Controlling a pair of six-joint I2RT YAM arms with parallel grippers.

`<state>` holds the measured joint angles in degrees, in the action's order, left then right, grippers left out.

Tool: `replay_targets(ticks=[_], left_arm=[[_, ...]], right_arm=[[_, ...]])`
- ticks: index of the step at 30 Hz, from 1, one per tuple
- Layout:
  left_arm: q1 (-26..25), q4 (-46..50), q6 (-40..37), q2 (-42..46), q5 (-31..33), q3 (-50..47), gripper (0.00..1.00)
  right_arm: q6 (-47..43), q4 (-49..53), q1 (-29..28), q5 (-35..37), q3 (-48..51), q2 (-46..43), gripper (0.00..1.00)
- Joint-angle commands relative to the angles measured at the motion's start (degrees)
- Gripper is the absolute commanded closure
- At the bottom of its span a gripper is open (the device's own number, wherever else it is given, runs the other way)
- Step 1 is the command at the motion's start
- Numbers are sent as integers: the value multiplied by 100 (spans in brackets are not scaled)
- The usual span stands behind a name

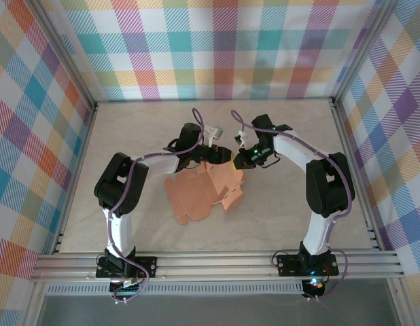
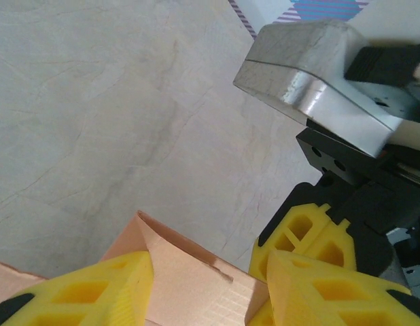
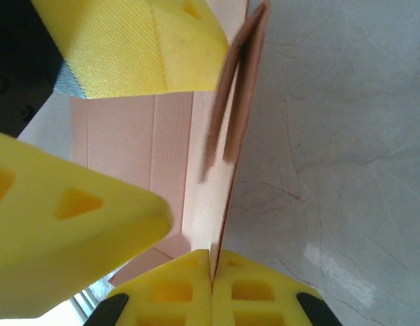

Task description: Fold the paper box

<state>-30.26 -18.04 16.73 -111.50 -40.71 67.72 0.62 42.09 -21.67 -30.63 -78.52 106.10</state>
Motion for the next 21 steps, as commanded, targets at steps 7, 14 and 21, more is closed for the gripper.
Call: replay_targets(ticks=[7, 14, 21], left_arm=[[160, 129, -281, 803, 306, -475, 48], [88, -172, 9, 539, 46, -490, 48], [-220, -362, 175, 156, 29, -240, 48]], right_arm=[[-158, -198, 58, -344, 206, -363, 100], [-89, -293, 58, -483, 161, -328, 100], [38, -464, 52, -789, 205, -322, 100]])
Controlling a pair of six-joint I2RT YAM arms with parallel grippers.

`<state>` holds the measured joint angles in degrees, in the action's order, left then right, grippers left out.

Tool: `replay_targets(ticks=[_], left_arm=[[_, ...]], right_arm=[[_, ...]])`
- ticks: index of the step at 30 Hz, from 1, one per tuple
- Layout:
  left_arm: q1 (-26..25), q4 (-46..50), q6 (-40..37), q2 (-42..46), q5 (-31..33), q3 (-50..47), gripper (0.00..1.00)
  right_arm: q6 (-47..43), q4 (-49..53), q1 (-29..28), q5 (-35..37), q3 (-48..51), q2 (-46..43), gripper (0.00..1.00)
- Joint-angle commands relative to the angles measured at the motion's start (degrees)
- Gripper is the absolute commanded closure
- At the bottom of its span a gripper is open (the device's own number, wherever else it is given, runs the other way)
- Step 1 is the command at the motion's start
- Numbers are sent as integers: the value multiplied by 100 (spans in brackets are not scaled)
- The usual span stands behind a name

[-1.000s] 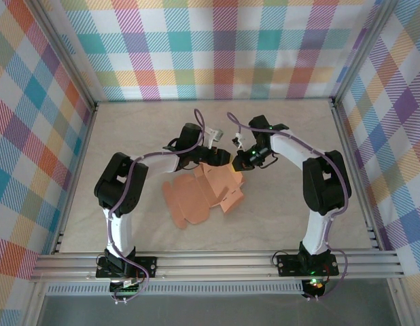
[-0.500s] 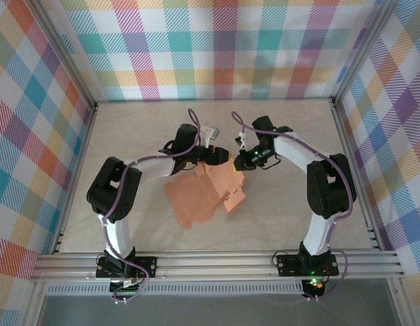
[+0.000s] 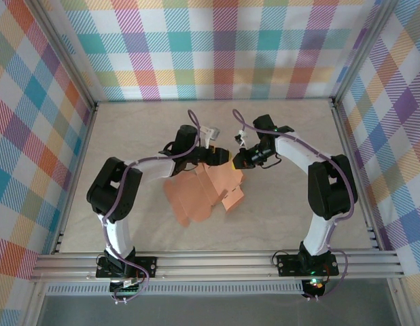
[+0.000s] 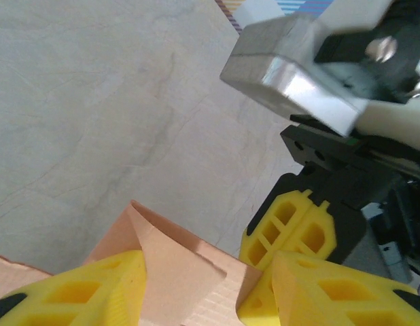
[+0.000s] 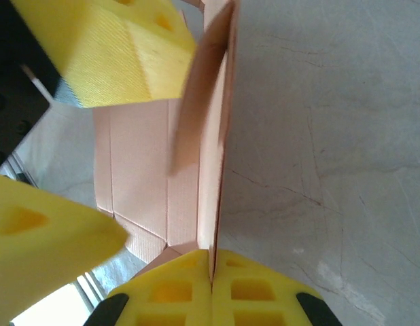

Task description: Fold the paper box

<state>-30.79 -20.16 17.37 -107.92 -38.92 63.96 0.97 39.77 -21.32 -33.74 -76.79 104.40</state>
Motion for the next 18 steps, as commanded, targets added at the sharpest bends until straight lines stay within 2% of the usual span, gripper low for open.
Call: replay_targets(ticks=[1, 7, 14, 17, 18], left_arm=[[-188, -182, 139, -261, -111, 166, 48], [-186, -282, 200, -230, -5, 123, 47], [56, -201, -98, 760, 588, -579, 40], [258, 275, -406, 1183, 841, -851, 24], [305, 397, -533, 1362, 968, -960, 22]], right_arm=[[6, -247, 4, -510, 33, -161, 100], [-63, -132, 4, -72, 42, -232, 100], [-176, -10, 3, 459, 51, -236, 100], [-205, 57, 5, 584, 12, -243, 100], [-227, 44, 5, 581, 15, -239, 100]])
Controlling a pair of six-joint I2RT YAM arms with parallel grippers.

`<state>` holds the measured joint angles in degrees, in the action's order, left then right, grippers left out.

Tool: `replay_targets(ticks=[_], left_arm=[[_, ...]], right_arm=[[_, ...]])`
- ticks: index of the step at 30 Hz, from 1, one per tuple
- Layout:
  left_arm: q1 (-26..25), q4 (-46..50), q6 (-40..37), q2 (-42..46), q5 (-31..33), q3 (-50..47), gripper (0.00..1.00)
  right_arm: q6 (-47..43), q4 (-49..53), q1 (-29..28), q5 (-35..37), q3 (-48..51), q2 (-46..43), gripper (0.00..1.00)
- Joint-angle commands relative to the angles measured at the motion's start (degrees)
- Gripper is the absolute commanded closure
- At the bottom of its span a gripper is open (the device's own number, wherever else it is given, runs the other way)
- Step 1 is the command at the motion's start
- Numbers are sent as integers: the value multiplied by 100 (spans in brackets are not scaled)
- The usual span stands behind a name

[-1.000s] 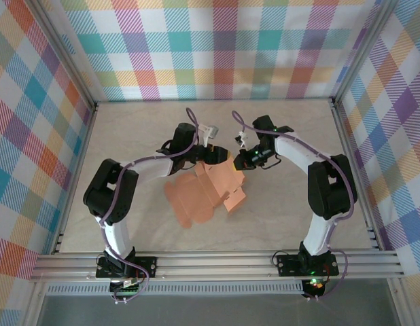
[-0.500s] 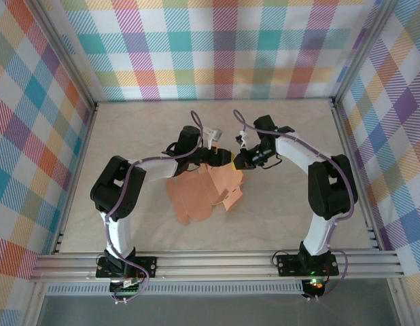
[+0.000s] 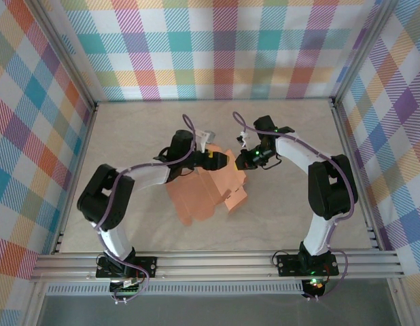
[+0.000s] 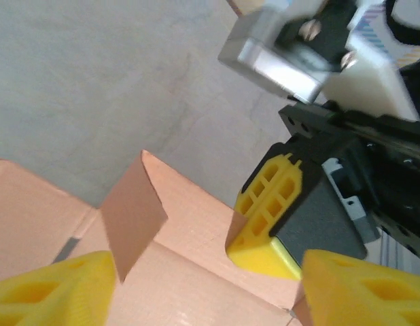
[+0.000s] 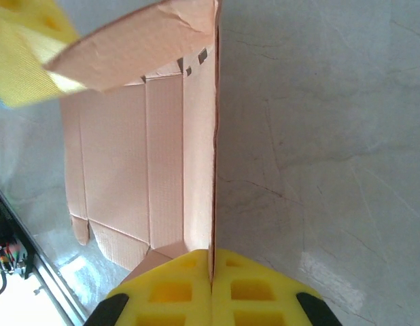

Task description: Fold the paper box

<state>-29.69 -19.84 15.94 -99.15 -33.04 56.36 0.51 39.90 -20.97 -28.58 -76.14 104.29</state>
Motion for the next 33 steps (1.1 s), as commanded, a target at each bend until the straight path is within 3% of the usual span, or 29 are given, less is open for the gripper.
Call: replay_targets(ticks=[1, 5, 9, 20, 25, 28, 33], left_arm=[[261, 488, -524, 660, 554, -362, 20], [666, 630, -708, 1080, 867, -1057, 6], [1082, 580, -669, 1050, 692, -1368, 0], [1247, 170, -440, 266, -192, -1139, 18], [1247, 173, -475, 139, -183, -1018, 26], [1242, 253, -540, 194, -30, -1002, 26], [1234, 375, -323, 830, 434, -1178, 15]], right_arm=[[-211, 11, -30, 63, -53, -229, 100], [-175, -15, -36, -16, -77, -221, 100], [-329, -143, -28, -334, -3, -312, 100], [-500, -158, 12, -1164, 74, -419, 100], [-541, -58, 7, -1228, 82, -415, 100], [-551, -30, 6, -1124, 99, -422, 100], [-369, 11, 16, -840, 28, -375, 100]])
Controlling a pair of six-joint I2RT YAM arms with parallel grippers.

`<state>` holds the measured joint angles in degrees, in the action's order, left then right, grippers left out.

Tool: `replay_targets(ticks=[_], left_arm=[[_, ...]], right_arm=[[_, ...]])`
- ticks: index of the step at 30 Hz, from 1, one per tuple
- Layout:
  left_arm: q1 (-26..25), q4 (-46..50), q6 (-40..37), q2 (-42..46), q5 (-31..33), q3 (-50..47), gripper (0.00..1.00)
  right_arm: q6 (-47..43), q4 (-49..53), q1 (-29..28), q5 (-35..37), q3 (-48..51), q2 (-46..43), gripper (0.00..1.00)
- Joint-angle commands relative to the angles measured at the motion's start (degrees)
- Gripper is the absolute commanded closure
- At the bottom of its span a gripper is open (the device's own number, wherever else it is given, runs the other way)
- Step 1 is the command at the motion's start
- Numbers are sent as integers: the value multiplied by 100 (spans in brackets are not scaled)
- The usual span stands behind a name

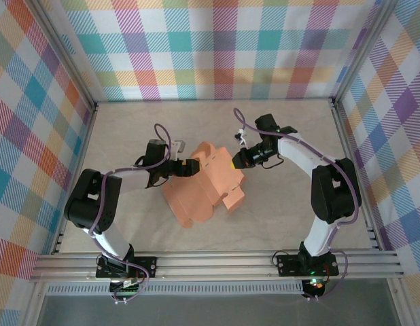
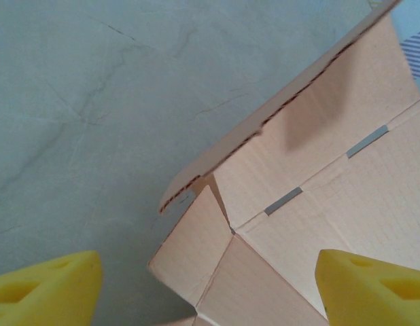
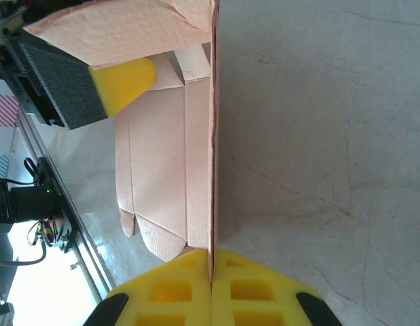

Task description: Fold the paper box

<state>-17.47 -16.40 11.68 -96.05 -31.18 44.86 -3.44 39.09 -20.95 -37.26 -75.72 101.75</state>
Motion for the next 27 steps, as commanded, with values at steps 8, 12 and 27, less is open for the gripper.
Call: replay_targets(ticks=[8, 12, 27], left_arm=[[-171, 269, 1954, 1339, 1022, -340, 13], [-221, 516, 2643, 1373, 971, -328, 12], [-241, -698, 3501, 121, 270, -286, 11]], right_arm=[[278, -33, 21, 10, -136, 63, 100], [266, -25, 30, -2, -125, 100, 100], [232, -170, 54, -412, 34, -43, 100]])
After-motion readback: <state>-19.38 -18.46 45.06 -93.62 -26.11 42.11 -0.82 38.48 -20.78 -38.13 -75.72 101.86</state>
